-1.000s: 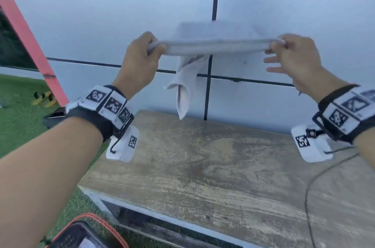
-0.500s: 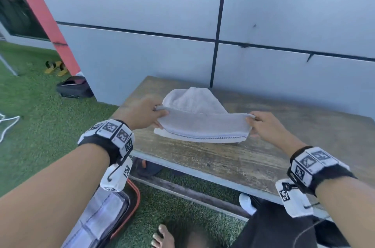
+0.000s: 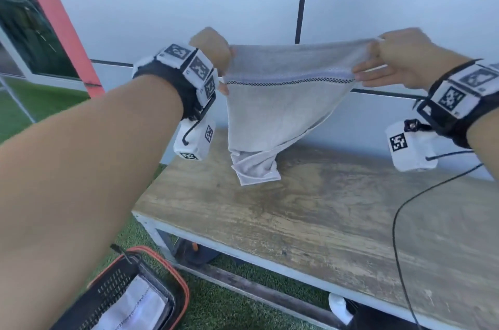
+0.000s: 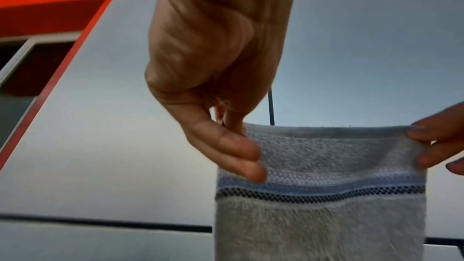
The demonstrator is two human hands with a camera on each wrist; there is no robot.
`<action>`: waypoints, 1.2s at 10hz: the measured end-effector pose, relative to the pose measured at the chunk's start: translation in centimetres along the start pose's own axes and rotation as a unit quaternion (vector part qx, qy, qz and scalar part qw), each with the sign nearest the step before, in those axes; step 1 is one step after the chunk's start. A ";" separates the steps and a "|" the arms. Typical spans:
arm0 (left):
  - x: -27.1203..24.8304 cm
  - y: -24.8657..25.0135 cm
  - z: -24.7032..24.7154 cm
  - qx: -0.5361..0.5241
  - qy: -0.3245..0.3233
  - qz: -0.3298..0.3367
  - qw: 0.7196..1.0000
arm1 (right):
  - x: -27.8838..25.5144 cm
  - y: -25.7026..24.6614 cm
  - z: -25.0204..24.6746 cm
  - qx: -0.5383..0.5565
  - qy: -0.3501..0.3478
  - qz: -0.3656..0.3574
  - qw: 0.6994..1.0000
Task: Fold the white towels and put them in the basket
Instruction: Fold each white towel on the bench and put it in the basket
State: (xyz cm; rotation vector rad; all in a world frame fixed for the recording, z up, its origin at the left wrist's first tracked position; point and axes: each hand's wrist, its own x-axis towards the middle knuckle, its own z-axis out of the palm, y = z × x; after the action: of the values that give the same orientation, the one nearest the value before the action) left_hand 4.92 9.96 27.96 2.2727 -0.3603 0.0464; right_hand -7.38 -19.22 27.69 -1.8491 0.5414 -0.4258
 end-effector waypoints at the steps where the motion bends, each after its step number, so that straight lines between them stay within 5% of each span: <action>1: 0.9 1.6 -0.3 -0.025 -0.037 -0.018 0.999 | 0.4 -0.3 -0.4 0.038 0.005 -0.013 0.999; 2: 1.2 1.1 0.5 -0.064 -0.046 -0.025 0.997 | 1.1 2.1 -0.1 0.049 0.017 -0.022 0.998; 4: 2.1 -7.3 6.6 0.010 -0.026 -0.025 0.999 | 1.6 10.4 4.1 -0.172 0.030 -0.075 0.982; 6: 1.0 -15.1 12.1 -0.040 -0.131 -0.073 0.988 | 1.5 15.8 9.0 -0.215 -0.263 0.045 0.940; 7: 0.7 -17.8 12.8 0.005 -0.227 -0.123 0.966 | 1.5 17.3 10.4 -0.230 -0.422 0.175 0.859; 8: 1.2 -19.2 12.9 0.094 -0.269 -0.166 0.944 | 2.8 18.2 11.7 -0.264 -0.372 0.151 0.877; 9: 3.0 -20.0 14.3 0.128 -0.170 -0.098 0.972 | 5.3 20.4 13.6 -0.328 -0.179 0.026 0.927; 10: 4.0 -20.0 17.0 0.161 -0.193 -0.083 0.964 | 6.9 22.9 15.8 -0.398 -0.139 0.063 0.905; 11: 4.7 -20.5 20.2 0.177 -0.172 -0.144 0.958 | 7.5 24.3 17.9 -0.428 -0.139 0.102 0.887; 12: 5.2 -20.4 22.2 0.101 -0.159 -0.150 0.971 | 7.6 24.7 19.2 -0.377 -0.142 0.086 0.911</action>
State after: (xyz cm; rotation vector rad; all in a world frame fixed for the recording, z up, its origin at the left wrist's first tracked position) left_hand 13.67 5.02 -1.01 2.5170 -0.1774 -0.4596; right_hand 5.30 -15.55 -1.70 -2.5144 0.7203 0.2204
